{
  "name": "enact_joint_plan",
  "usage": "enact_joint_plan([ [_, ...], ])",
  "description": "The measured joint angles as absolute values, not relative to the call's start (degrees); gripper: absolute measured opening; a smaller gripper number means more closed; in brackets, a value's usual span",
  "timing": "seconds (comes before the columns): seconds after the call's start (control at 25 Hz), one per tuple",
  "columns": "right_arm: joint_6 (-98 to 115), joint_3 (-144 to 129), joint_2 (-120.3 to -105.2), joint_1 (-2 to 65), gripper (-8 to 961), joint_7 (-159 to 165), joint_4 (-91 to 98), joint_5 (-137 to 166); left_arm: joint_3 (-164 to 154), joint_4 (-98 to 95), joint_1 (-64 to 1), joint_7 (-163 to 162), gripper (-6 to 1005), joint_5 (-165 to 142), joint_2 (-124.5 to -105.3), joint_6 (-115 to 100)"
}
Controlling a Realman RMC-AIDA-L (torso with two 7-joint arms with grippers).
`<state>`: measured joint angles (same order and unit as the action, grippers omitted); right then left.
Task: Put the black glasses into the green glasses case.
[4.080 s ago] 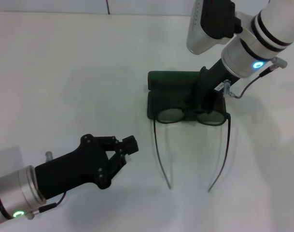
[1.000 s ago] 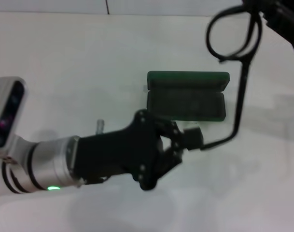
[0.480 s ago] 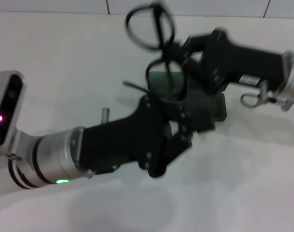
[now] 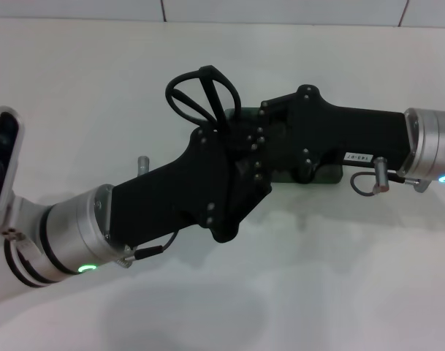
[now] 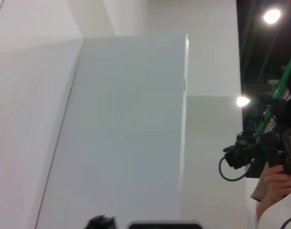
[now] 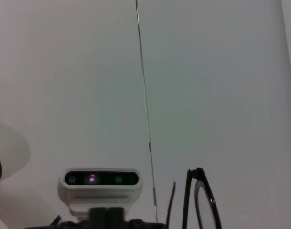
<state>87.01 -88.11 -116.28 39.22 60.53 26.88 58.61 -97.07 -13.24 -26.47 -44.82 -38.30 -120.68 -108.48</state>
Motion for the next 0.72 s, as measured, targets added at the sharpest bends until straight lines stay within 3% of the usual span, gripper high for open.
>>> enact_joint_plan([
  [0.72,88.4,-88.1,-116.2,38.1,39,61.0,27.5,58.5,-97.2,-11.3,-26.1,-45.2,28,-38.3,-120.58,-108.2],
])
